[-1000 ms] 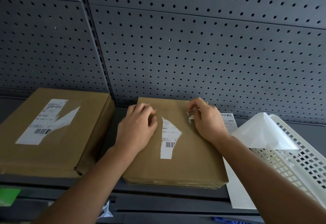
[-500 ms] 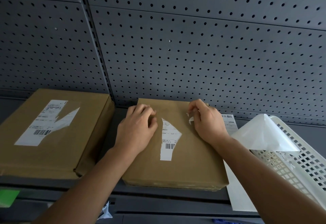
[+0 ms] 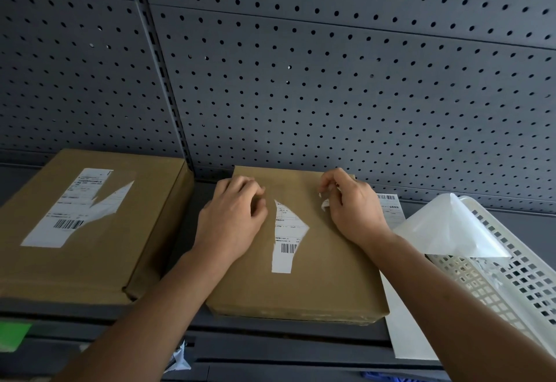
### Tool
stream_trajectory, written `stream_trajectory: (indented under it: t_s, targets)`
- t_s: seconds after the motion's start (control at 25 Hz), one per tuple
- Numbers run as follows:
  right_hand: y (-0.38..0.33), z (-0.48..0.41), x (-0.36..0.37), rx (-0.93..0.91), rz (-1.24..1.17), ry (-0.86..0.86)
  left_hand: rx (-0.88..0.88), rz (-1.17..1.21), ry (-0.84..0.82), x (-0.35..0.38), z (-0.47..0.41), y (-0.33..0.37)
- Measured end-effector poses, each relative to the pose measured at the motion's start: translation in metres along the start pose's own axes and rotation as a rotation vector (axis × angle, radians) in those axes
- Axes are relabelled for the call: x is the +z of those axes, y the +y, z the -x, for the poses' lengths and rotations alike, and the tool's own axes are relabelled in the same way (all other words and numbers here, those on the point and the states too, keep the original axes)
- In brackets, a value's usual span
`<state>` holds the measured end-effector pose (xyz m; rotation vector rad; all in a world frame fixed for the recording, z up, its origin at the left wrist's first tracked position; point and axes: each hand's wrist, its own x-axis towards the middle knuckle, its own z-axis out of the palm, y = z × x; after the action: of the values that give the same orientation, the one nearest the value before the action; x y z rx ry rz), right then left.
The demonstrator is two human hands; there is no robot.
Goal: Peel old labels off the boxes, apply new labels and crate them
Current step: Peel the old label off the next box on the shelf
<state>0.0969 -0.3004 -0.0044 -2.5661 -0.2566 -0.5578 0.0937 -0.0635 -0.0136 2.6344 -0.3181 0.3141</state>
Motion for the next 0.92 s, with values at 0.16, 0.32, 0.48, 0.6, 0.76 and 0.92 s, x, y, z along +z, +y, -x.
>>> stream_trajectory:
  t_s: [0.16,0.32,0.48,0.6,0.76,0.92]
  targets:
    - [-0.0022,-0.0011,0.0007,0.010,0.027,-0.041,0.003,-0.005,0.001,-0.0001,-0.0005,-0.0003]
    - [-0.0006,-0.0007,0.0019,-0.012,0.045,-0.055,0.003,-0.006,0.003,0.0008,0.0004,0.0003]
    - [0.0002,-0.0017,0.0021,-0.003,0.047,-0.055,0.006,-0.010,0.002,0.0013,0.0006,0.0004]
    - [0.0012,0.0001,-0.0002,0.010,-0.025,-0.026,0.009,-0.017,0.011,0.0006,0.0001,0.0002]
    - [-0.0004,-0.0019,-0.0003,0.019,-0.044,-0.054,0.002,-0.010,0.008,0.0002,-0.0002,0.0004]
    - [0.0004,-0.0034,0.0004,0.038,-0.034,-0.082,0.000,-0.013,0.008,0.0011,0.0005,0.0012]
